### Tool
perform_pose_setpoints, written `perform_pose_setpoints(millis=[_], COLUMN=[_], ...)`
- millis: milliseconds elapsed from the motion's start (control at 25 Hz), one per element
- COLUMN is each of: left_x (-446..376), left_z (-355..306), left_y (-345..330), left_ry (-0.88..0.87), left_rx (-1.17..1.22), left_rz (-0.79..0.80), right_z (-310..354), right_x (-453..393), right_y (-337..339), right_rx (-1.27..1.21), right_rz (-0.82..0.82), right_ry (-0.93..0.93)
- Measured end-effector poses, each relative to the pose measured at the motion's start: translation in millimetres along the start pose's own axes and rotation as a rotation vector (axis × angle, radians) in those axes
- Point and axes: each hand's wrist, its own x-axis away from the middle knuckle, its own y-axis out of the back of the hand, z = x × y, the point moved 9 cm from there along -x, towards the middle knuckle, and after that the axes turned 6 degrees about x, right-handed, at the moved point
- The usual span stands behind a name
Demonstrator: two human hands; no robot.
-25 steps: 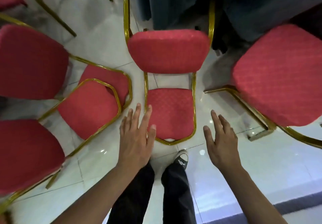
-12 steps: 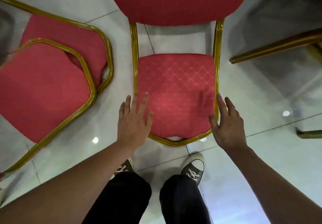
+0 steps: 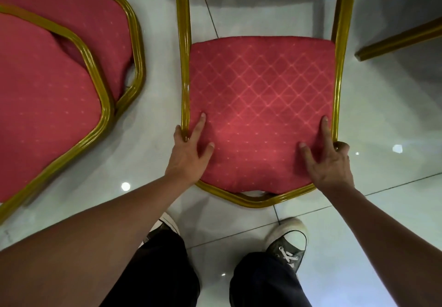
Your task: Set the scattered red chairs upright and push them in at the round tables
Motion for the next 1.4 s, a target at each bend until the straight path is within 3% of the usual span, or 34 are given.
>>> perform_pose_setpoints(millis=[200,520,1000,1400], left_x=[-1.4,58.4,245.7,371.3], left_z=[4.4,8.0,-49.2,-137.0], left_y=[7.4,69.2,249.9,411.2], left_ry=[-0.009,-0.049,0.051,0.003], left_rx=[0.148,-0.008,-0.225,-0.244], left_rz=[0.029,-0.091,-0.124,-0.154], right_z=[-0.6,29.2,128.7,196.8], right_x=[3.1,75.2,271.7,365.6], right_y=[3.2,37.0,184.7,316.3], right_rx=[-0.142,-0.126,-0.013,0.006], right_rz=[0.057,0.052,0.158,0.333], right_ry=[0.004,0.018,-0.087,-0.189])
